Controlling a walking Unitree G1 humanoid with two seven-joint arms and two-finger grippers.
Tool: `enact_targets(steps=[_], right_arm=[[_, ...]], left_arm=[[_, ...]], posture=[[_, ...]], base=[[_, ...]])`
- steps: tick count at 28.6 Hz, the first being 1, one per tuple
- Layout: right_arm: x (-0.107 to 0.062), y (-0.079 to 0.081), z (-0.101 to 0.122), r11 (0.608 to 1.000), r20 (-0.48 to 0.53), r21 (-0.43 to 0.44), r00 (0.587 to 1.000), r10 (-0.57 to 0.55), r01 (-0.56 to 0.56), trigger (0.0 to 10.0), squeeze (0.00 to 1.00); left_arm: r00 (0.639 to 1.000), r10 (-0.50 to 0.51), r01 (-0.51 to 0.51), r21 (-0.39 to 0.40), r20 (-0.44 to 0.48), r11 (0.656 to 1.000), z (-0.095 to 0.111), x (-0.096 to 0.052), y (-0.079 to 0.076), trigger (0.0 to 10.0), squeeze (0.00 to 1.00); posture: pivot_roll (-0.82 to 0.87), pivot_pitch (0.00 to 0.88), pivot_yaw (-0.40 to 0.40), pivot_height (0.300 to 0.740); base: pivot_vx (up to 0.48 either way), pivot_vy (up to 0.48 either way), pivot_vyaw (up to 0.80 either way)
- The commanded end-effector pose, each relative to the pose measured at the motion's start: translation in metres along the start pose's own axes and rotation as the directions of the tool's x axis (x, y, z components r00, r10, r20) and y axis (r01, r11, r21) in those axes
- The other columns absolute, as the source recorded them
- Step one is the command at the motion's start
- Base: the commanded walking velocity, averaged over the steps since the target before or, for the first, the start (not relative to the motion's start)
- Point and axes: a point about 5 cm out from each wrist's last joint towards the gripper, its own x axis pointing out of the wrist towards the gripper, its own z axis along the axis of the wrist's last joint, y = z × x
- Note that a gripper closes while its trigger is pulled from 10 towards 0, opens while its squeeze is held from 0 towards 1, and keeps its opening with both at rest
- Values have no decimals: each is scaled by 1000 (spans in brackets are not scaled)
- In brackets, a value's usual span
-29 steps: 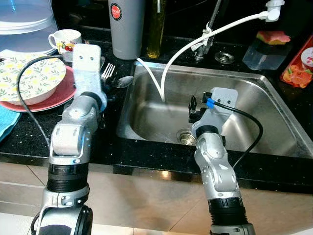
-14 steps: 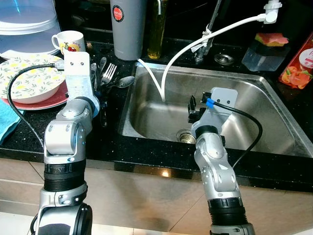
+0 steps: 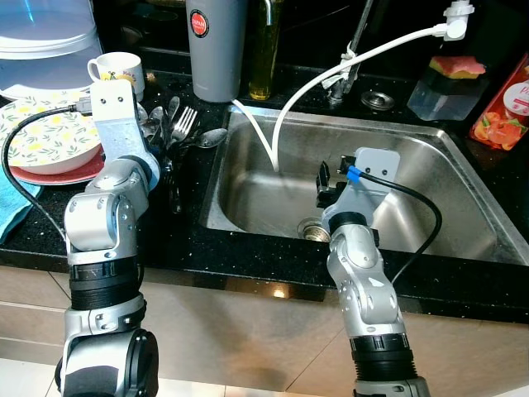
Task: Kitchen organization
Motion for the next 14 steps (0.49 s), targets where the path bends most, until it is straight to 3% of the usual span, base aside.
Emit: enact_targets(steps=[1,4,6,8,9,10,11,12,14], right_arm=[[-2,-3,-4,1000,-19,-3,1000,-10,10,10000,0],[-2,-3,-4,1000,-19,-3,1000,-10,10,10000,0],[-2,-3,-3,1000,-19,-3,1000,-9,9,10000,0],[-2,-3,-3,1000,-19,-3,1000,-8,8,10000,0],[-2,-3,-3,1000,-19,-3,1000,-8,8,10000,0],[-2,-3,-3,1000,-20,-3,1000,-7,7,10000,0],[-2,-3,-3,1000,-20,-2,1000,-7,7,10000,0],[-2,-3,-3,1000,-20,-2,1000,-7,7,10000,0],[-2,-3,-3,1000,-20,-2,1000,-6,6,10000,0]], left_arm=[[999,-15,14,-29,-37,999,-6,3,-4,10000,0],[999,-20,19,-40,-49,999,-7,3,-4,10000,0],[998,-20,17,-47,-52,999,-7,4,-4,9137,0],[998,-15,13,-50,-53,999,-7,5,-3,6549,0],[998,-15,13,-50,-53,999,-7,5,-3,6549,0],[998,-11,8,-52,-56,999,-8,5,-3,4549,0],[998,-10,7,-53,-57,999,-8,5,-2,3608,0],[998,-10,7,-53,-57,999,-8,5,-2,3608,0],[998,-7,4,-53,-61,999,-9,6,-2,1765,0]], posture=[[244,50,-68,740],[244,50,-68,740],[245,52,-71,740],[244,53,-72,740],[244,53,-72,740],[243,54,-72,740],[244,54,-73,740],[244,54,-73,740],[243,55,-73,740]], base=[[0,0,0],[0,0,0],[0,0,0],[0,0,0],[0,0,0],[0,0,0],[0,0,0],[0,0,0],[0,0,0]])
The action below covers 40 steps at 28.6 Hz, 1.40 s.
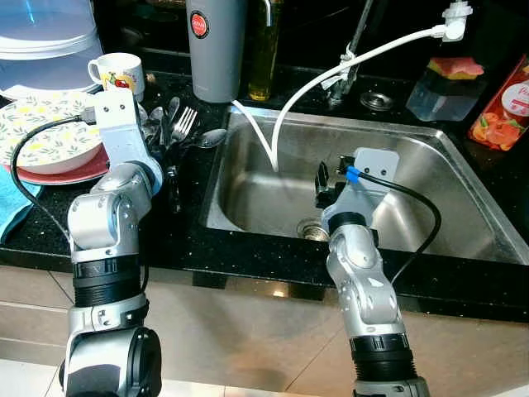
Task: Kitchen organization
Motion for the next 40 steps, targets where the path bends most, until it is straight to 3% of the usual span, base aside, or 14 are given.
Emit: enact_targets(steps=[1,3,16,17,18,19,24,25,26,31,32,34,35,40], right_arm=[[-2,-3,-3,1000,-15,-1,1000,-8,8,10000,0],[-2,-3,-3,1000,-15,-2,1000,-8,8,10000,0],[-2,-2,-2,1000,-13,-1,1000,-5,5,10000,0],[-2,-2,-2,1000,-13,-1,1000,-4,4,10000,0],[-2,-2,-2,1000,-13,-1,1000,-4,4,10000,0],[-2,-2,-2,1000,-13,-1,1000,-4,4,10000,0],[-1,-1,-1,1000,-11,0,1000,-4,4,10000,0],[-1,-1,-1,1000,-11,0,1000,-3,3,10000,0],[-1,-1,-1,1000,-12,1,1000,-3,3,10000,0],[-2,-1,-2,1000,-13,1,1000,-1,1,10000,0],[-2,-1,-2,1000,-13,1,1000,-1,1,10000,0],[-1,-1,-2,1000,-13,1,1000,0,0,10000,0],[-1,-1,-2,1000,-13,1,1000,0,0,10000,0],[-2,-1,-1,1000,-13,0,1000,0,0,10000,0]], left_arm=[[1000,-3,2,-12,-19,1000,-2,1,-2,1765,0],[1000,0,0,-4,-27,1000,-4,1,-2,0,0],[984,20,-59,223,175,973,15,-4,-4,0,0],[971,-12,-55,269,240,962,22,-7,-9,3529,0],[971,-12,-55,269,240,962,22,-7,-9,3529,0],[968,-35,-36,278,248,960,24,-8,-12,10000,0],[989,-62,10,356,134,934,14,-5,-15,10000,0],[990,-51,0,368,129,930,13,-5,-13,10000,239],[991,-32,-19,384,126,923,11,-3,-9,10000,1000],[994,-28,-18,423,102,906,5,-2,-7,10000,1000],[995,-30,-16,445,97,896,4,-2,-7,10000,192],[995,-32,-15,459,94,888,3,-2,-7,10000,192],[995,-33,-15,468,94,884,2,-2,-7,10000,0],[998,-56,29,493,41,869,-6,-3,-9,10000,0]], posture=[[243,55,-73,740],[243,55,-74,740],[242,55,-76,740],[243,55,-76,740],[243,55,-76,740],[243,55,-76,740],[244,55,-76,740],[244,55,-76,740],[245,56,-75,740],[246,56,-76,740],[246,56,-77,740],[246,56,-77,740],[246,56,-77,740],[245,58,-77,740]], base=[[0,0,0],[0,0,0],[0,0,0],[0,0,0],[0,0,0],[0,0,0],[0,0,0],[0,0,0],[0,0,0],[0,0,0],[0,0,0],[0,0,0],[0,0,0],[0,0,0]])
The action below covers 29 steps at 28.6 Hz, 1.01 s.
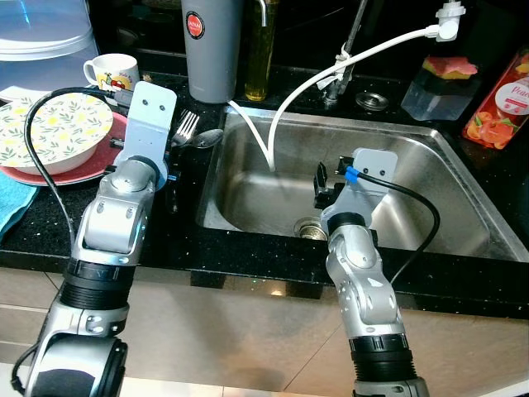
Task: Kitchen organization
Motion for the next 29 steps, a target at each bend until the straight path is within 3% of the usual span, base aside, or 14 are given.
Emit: enact_targets(steps=[1,6,7,13,17,20,21,22,23,25,26,27,28,29], right_arm=[[-2,-2,-1,1000,-8,0,1000,-3,3,10000,0],[-2,-1,-1,1000,-11,1,1000,-2,2,10000,0],[-2,-1,-1,1000,-11,0,1000,-1,1,10000,0],[-2,-1,-1,1000,-10,1,1000,-2,2,10000,0],[-2,-1,-1,1000,-11,0,1000,-1,1,10000,0],[-2,-1,-1,1000,-12,-1,1000,-2,2,10000,0],[-2,-1,-1,1000,-12,-1,1000,-2,2,10000,0],[-2,-1,-1,1000,-12,-1,1000,-1,1,10000,0],[-2,-1,-1,1000,-12,0,1000,-1,1,10000,0],[-2,-1,-1,1000,-11,0,1000,-1,1,10000,0],[-2,-1,-1,1000,-11,0,1000,-1,1,10000,0],[-2,-1,-1,1000,-11,0,1000,-1,1,10000,0],[-2,-1,-1,1000,-12,0,1000,-1,1,10000,0],[-2,-1,-1,1000,-12,0,1000,-1,1,10000,0]], left_arm=[[999,-17,18,16,-33,1000,-8,-1,-3,10000,0],[997,40,-38,21,-72,999,-19,2,5,10000,0],[996,48,-46,24,-77,999,-21,2,6,9137,0],[992,58,-55,31,-109,998,-31,2,7,9059,0],[992,67,-65,24,-107,998,-32,2,8,10000,0],[992,70,-67,30,-101,997,-31,2,8,10000,0],[992,72,-70,24,-100,997,-31,3,8,9059,0],[992,71,-73,-11,-100,997,-30,3,8,7333,0],[992,68,-72,-39,-103,997,-30,3,8,4549,0],[992,65,-71,-57,-106,996,-30,3,7,4549,0],[993,64,-72,-81,-104,994,-29,3,7,2235,0],[993,64,-72,-81,-104,994,-29,3,7,2235,0],[994,62,-72,-116,-94,991,-27,3,8,0,0],[994,62,-72,-116,-94,991,-27,3,8,0,0]], posture=[[245,58,-77,740],[245,58,-78,740],[245,58,-78,740],[242,59,-78,740],[242,60,-79,740],[244,60,-80,740],[244,60,-80,740],[242,60,-79,740],[242,60,-79,740],[242,60,-79,740],[242,60,-79,740],[242,60,-79,740],[243,60,-79,740],[243,60,-79,740]], base=[[0,0,0],[0,0,0],[0,0,0],[0,0,0],[0,0,0],[0,0,0],[0,0,0],[0,0,0],[0,0,0],[0,0,0],[0,0,0],[0,0,0],[0,0,0],[0,0,0]])
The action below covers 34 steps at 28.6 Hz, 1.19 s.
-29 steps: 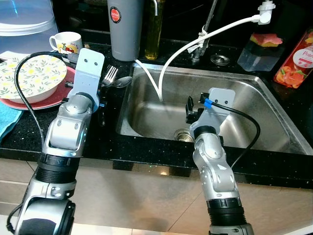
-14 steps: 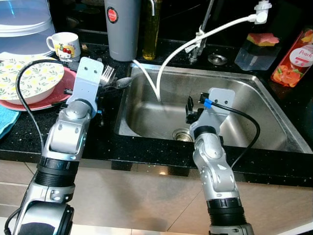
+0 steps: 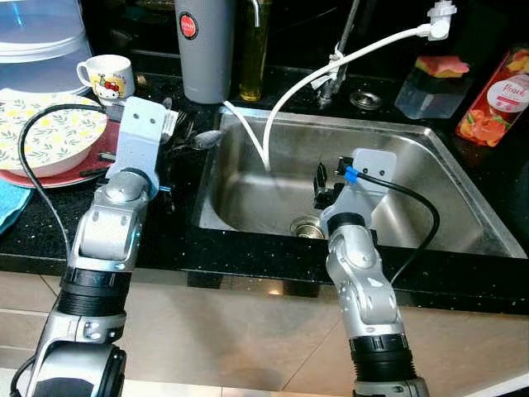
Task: Kitchen organization
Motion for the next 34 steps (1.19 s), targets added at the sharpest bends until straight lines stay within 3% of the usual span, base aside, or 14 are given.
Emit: enact_targets(steps=[1,6,7,9,15,19,21,30,34], right_arm=[[-2,-1,-1,1000,-8,1,1000,-2,2,10000,0],[-2,-1,-1,1000,-8,1,1000,-2,2,10000,0],[-2,-1,-1,1000,-8,2,1000,-3,3,10000,0],[-2,-1,-1,1000,-8,2,1000,-3,3,10000,0],[-2,-1,-1,1000,-7,2,1000,-2,2,10000,0],[-2,-1,-1,1000,-7,3,1000,-3,3,10000,0],[-2,-1,-1,1000,-5,3,1000,-3,3,10000,0],[-1,-1,1,1000,1,5,1000,-4,4,10000,0],[2,-3,7,1000,20,10,1000,-11,11,10000,0]], left_arm=[[999,-11,10,-38,-33,999,-7,2,-2,0,0],[1000,1,-2,-41,-24,999,-4,2,-1,0,0],[1000,15,-14,-63,19,998,2,2,1,10000,0],[1000,15,-14,-63,19,998,2,2,1,10000,0],[983,78,-61,-105,164,993,24,-2,7,10000,0],[980,75,-54,-117,186,992,27,-3,7,10000,0],[969,31,4,-142,245,990,36,-7,2,10000,0],[939,-44,112,-181,341,977,49,-14,-9,10000,0],[896,-188,274,-169,402,947,54,-23,-27,10000,0]], posture=[[243,59,-78,740],[241,58,-77,740],[242,59,-77,740],[242,59,-77,740],[242,59,-78,740],[242,59,-78,740],[243,58,-78,740],[243,55,-78,740],[245,45,-77,740]], base=[[0,0,0],[0,0,0],[0,0,0],[0,0,0],[0,0,0],[0,0,0],[0,0,0],[0,0,0],[0,0,0]])
